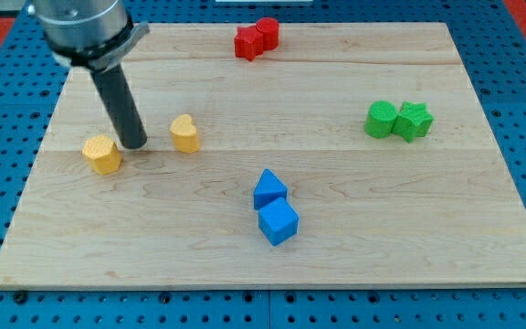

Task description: Push the yellow heart to the yellow hexagon

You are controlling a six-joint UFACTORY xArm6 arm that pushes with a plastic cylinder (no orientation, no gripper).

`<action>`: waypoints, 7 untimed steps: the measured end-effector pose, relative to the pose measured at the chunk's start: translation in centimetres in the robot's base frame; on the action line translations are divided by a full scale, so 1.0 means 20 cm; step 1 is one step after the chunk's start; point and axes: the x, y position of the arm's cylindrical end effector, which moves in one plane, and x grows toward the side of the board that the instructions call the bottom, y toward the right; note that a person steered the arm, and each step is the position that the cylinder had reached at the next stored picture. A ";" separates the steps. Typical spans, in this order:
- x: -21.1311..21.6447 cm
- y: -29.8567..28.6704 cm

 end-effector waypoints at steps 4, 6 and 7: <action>0.36 -0.15; 0.19 0.22; 0.17 0.49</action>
